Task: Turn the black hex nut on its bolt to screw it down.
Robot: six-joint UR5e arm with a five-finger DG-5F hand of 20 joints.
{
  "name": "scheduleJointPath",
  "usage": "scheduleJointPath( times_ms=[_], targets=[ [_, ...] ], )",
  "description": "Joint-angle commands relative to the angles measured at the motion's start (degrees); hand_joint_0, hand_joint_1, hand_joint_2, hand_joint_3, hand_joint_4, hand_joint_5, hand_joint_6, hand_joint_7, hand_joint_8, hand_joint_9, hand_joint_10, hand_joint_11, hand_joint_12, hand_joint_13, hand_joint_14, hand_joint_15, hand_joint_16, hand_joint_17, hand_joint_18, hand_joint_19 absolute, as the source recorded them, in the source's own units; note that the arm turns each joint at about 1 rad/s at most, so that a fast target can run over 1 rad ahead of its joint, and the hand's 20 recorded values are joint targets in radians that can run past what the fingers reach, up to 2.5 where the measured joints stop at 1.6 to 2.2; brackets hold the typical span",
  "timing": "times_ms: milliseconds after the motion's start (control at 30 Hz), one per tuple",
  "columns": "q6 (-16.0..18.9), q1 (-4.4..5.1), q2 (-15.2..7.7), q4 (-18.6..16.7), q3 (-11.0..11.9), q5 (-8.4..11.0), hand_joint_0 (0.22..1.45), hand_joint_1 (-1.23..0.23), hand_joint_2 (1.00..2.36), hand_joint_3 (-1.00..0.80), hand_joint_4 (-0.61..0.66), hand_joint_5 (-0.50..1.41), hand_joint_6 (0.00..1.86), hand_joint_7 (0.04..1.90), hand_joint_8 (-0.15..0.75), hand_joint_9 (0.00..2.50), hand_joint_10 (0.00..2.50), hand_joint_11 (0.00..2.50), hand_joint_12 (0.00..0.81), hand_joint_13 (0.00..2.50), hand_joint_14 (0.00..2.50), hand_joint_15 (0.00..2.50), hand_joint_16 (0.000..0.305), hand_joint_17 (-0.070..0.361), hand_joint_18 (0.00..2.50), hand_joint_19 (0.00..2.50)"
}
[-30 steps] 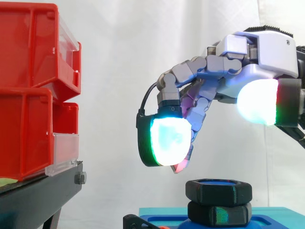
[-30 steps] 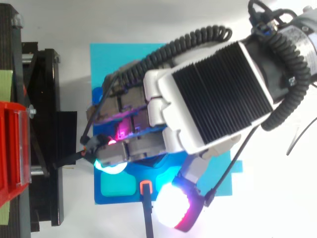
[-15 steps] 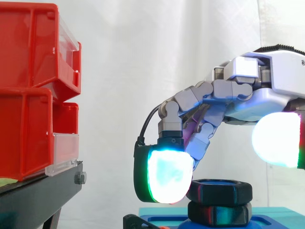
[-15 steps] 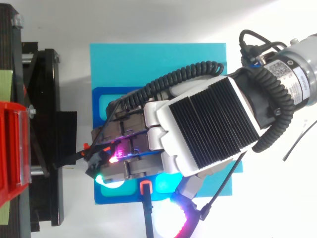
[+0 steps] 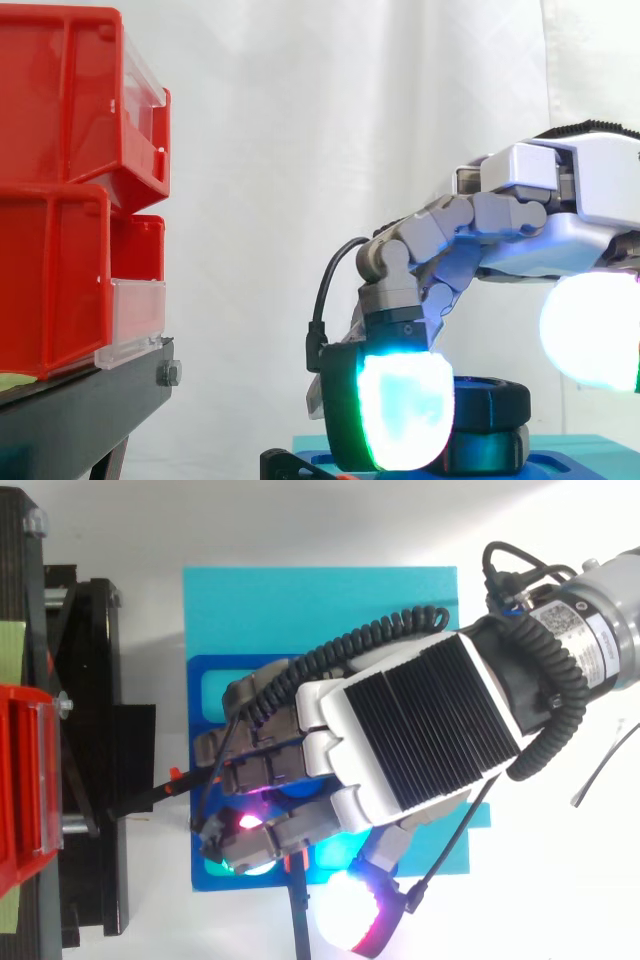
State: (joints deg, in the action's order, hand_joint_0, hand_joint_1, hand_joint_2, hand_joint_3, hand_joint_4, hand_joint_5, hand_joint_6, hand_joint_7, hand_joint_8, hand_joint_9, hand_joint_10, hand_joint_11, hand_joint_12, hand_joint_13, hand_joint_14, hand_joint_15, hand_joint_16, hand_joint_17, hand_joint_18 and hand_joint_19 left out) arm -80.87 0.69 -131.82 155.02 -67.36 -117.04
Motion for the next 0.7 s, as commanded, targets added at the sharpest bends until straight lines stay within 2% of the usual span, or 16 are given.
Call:
scheduleJointPath(
  times_ms=[0,267,667],
  targets=[
    [0.0,-0.17,0.0,-0.3,-0.2,-0.12,0.46,-0.27,1.0,-0.5,-0.04,0.04,0.51,1.16,0.328,1.1,0.01,0.18,0.37,0.79,0.01,0.15,0.058,0.131,0.68,0.7],
    [-0.1,-0.43,0.0,-0.8,-0.1,-0.12,0.46,-0.27,1.0,-0.5,0.07,0.02,0.51,1.13,0.326,1.1,0.01,0.19,0.369,0.79,0.01,0.14,0.058,0.129,0.69,0.7],
    [-2.9,-0.96,0.0,-3.1,-0.1,0.06,0.46,-0.28,1.0,-0.5,0.04,0.02,0.51,1.13,0.329,1.1,0.01,0.2,0.367,0.79,0.01,0.14,0.057,0.129,0.68,0.7]
  ],
)
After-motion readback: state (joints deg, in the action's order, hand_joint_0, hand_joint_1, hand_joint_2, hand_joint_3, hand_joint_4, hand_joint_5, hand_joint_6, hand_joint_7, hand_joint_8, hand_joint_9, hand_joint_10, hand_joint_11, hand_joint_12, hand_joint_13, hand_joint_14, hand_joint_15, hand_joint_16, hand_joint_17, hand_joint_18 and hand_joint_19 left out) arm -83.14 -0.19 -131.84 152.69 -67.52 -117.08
